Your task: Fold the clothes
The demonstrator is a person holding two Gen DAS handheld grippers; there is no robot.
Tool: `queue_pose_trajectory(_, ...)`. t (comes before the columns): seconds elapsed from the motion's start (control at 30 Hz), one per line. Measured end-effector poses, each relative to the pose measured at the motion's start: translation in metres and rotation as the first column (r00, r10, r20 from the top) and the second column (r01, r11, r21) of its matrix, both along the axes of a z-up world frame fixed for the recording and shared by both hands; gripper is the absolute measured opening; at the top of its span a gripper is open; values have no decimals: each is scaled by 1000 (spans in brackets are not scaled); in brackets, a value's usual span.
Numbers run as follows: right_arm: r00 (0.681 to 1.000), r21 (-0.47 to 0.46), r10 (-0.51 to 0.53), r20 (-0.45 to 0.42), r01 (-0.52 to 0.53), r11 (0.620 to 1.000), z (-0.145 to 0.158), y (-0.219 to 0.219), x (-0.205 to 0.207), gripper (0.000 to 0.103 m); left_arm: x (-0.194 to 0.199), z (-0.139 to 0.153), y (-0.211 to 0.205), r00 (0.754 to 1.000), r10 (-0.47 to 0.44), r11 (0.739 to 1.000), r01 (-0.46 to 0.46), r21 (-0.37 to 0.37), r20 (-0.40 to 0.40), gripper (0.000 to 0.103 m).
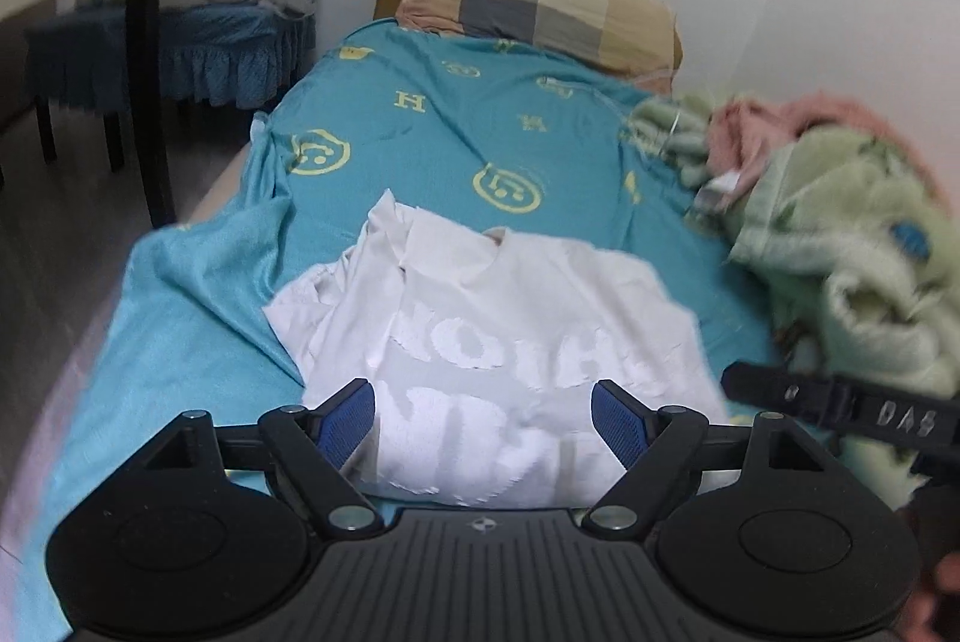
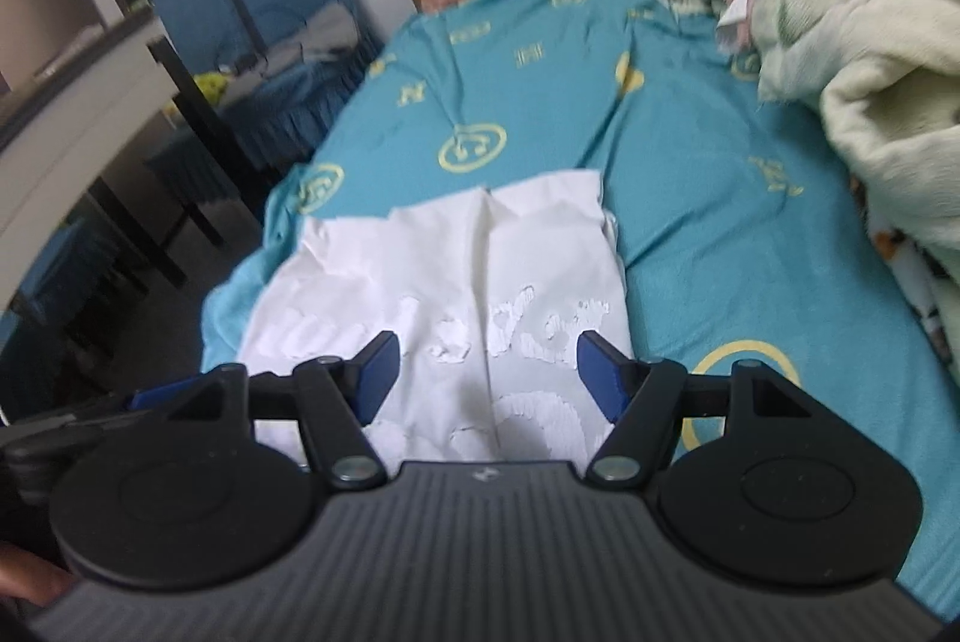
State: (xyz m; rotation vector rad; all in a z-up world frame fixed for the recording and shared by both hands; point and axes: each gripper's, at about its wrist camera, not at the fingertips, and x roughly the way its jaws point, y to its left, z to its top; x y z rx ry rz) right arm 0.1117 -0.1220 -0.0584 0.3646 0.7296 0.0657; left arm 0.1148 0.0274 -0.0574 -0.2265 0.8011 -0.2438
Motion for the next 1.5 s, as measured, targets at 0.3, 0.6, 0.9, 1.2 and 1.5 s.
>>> queue_pose_trajectory(0.3, 996, 84, -76, 42, 72, 994, 11, -17, -13, 68, -12, -28, 28, 970, 122, 910, -193, -366, -208, 81)
queue_pose_trajectory(0.6, 990, 304, -137, -14, 135, 943, -4, -39, -6, 69, 7, -90, 27, 903, 126, 833, -322, -451, -412, 81)
queue_pose_trajectory(0.9, 992, 491, -119, -43, 125, 862, -13, -43, -5, 69, 23, -107, 38, 894, 205, 734, -410, -541, -399, 75)
queue_pose_trajectory(1.2, 994, 546, -98, -37, 102, 832, -16, -40, -6, 69, 30, -104, 39, 908, 239, 756, -397, -521, -344, 46)
queue_pose_trajectory(1.5, 990, 811, -12, -139, 121, 572, -54, -34, -7, 69, 34, -75, 30, 951, 223, 764, -308, -566, -216, 22)
